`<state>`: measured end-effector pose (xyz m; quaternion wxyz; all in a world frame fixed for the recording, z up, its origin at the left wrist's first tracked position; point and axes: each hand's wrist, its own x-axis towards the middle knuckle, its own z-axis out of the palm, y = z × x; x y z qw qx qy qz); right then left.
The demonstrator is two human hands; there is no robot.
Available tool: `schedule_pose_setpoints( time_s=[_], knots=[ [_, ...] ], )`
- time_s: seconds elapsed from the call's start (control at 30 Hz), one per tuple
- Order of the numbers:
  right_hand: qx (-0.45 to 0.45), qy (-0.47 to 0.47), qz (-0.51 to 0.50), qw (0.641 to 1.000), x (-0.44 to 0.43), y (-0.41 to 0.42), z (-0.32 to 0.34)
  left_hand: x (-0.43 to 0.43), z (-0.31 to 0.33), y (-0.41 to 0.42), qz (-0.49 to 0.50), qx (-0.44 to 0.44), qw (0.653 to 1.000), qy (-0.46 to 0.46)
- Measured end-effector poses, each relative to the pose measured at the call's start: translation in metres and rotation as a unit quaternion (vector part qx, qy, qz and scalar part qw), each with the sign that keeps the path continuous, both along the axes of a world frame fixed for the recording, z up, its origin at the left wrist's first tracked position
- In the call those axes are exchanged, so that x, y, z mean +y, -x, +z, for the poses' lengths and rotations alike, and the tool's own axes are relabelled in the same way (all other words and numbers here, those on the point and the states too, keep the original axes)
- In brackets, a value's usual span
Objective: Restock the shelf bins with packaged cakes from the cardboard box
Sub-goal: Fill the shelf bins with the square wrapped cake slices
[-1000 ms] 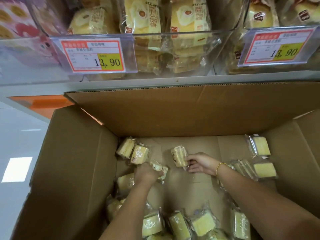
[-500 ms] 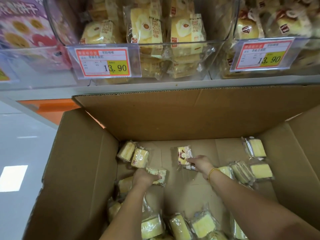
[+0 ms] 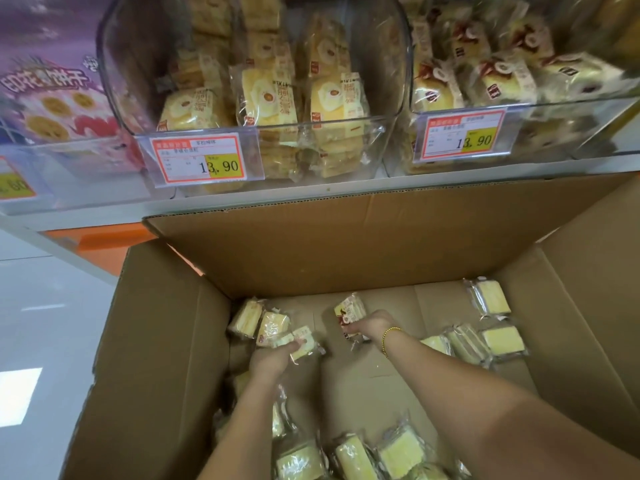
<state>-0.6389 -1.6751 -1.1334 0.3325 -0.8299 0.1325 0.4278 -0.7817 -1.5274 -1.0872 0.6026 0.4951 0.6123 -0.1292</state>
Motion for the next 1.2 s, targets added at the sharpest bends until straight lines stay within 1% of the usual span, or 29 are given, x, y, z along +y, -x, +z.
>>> schedule_pose_setpoints(
  time_s=[0.07, 0.13, 0.23, 0.27, 0.33, 0.4, 0.43, 0.5, 0.53, 0.6, 0.67, 0.7, 0.8, 0.93, 1.0, 1.1, 1.17, 1.2],
  knots=[
    [-0.024, -0.006, 0.037, 0.999, -0.012, -0.002, 0.012, 0.002, 0.01, -0.004, 0.066, -0.045, 0.993, 0.081],
    [-0.045, -0.025, 0.066, 0.996, -0.031, -0.007, 0.032, 0.002, 0.026, -0.012, 0.086, -0.089, 0.979, 0.163],
    [-0.073, -0.096, 0.096, 0.988, -0.068, -0.019, 0.076, -0.013, 0.055, -0.024, 0.051, -0.169, 0.955, 0.236],
    [-0.077, -0.124, 0.111, 0.983, -0.081, -0.024, 0.092, -0.02, 0.064, -0.028, 0.036, -0.197, 0.947, 0.249],
    [-0.089, -0.148, 0.161, 0.972, -0.101, -0.031, 0.13, -0.035, 0.081, -0.035, 0.028, -0.251, 0.93, 0.266],
    [-0.1, -0.167, 0.202, 0.96, -0.116, -0.037, 0.169, -0.048, 0.101, -0.041, 0.028, -0.304, 0.905, 0.297],
    [-0.104, -0.184, 0.211, 0.954, -0.121, -0.038, 0.188, -0.053, 0.11, -0.044, 0.018, -0.334, 0.886, 0.321],
    [-0.119, -0.227, 0.195, 0.947, -0.129, -0.039, 0.215, -0.066, 0.135, -0.048, -0.011, -0.387, 0.849, 0.36],
    [-0.135, -0.257, 0.17, 0.942, -0.131, -0.037, 0.226, -0.073, 0.147, -0.05, -0.021, -0.405, 0.836, 0.37],
    [-0.161, -0.324, 0.087, 0.928, -0.133, -0.029, 0.245, -0.085, 0.171, -0.053, -0.012, -0.432, 0.818, 0.379],
    [-0.188, -0.356, 0.021, 0.915, -0.129, -0.017, 0.264, -0.095, 0.195, -0.057, 0.008, -0.457, 0.812, 0.362],
    [-0.208, -0.349, 0.018, 0.914, -0.126, -0.011, 0.272, -0.099, 0.208, -0.058, 0.021, -0.469, 0.812, 0.346],
    [-0.251, -0.324, 0.067, 0.91, -0.117, 0.001, 0.295, -0.102, 0.242, -0.063, 0.048, -0.497, 0.811, 0.304],
    [-0.228, -0.393, 0.052, 0.889, -0.112, -0.003, 0.328, -0.098, 0.286, -0.067, 0.051, -0.526, 0.806, 0.265],
    [-0.229, -0.417, 0.017, 0.88, -0.112, -0.017, 0.345, -0.09, 0.305, -0.073, 0.034, -0.535, 0.82, 0.199],
    [-0.28, -0.407, -0.031, 0.869, -0.104, -0.054, 0.369, -0.071, 0.325, -0.096, 0.013, -0.535, 0.842, 0.074],
    [-0.313, -0.39, -0.052, 0.865, -0.091, -0.091, 0.384, -0.062, 0.334, -0.115, 0.012, -0.516, 0.856, 0.021],
    [-0.322, -0.38, -0.062, 0.865, -0.082, -0.112, 0.39, -0.06, 0.335, -0.123, 0.016, -0.505, 0.863, 0.01]
  ],
)
